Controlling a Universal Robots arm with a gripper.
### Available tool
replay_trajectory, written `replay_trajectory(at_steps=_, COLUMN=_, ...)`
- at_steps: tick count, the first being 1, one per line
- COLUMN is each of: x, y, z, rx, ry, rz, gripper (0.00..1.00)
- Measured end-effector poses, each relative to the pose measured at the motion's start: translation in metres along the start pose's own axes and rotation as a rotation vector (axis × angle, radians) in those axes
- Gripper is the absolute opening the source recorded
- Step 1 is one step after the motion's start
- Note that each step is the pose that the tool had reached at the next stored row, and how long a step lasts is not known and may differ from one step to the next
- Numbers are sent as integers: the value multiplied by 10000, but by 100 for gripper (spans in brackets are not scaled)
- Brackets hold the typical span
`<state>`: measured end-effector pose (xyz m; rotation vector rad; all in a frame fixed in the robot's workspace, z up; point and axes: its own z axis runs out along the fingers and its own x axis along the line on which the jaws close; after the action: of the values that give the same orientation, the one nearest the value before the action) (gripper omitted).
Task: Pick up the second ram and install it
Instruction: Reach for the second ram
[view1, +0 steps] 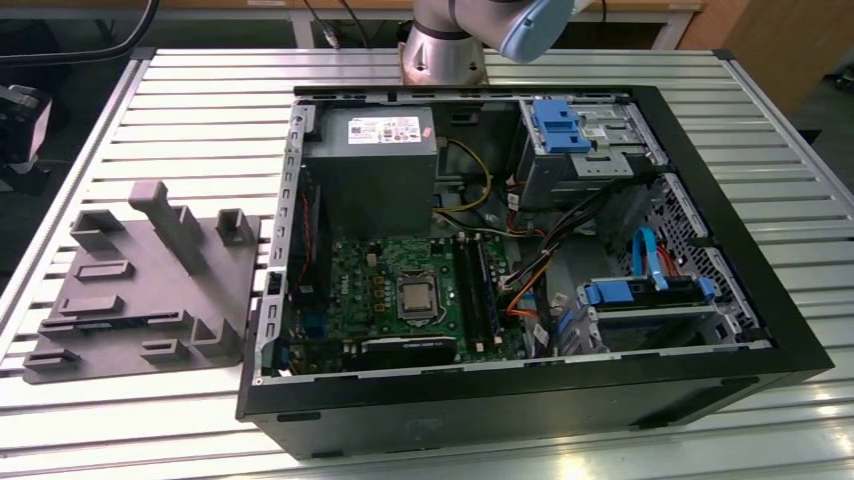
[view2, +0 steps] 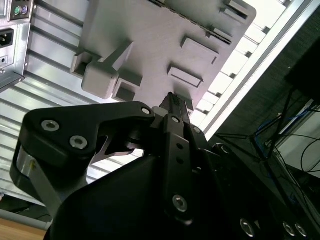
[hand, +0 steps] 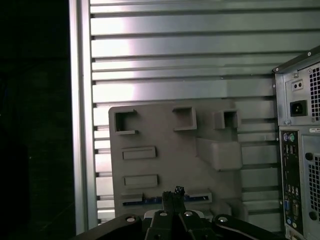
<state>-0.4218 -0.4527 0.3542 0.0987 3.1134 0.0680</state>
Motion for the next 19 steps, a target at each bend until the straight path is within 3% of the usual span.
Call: replay_trajectory(at_steps=19, x=31, y=-32, z=54, rx=0, ry=0, rz=-2, gripper=11)
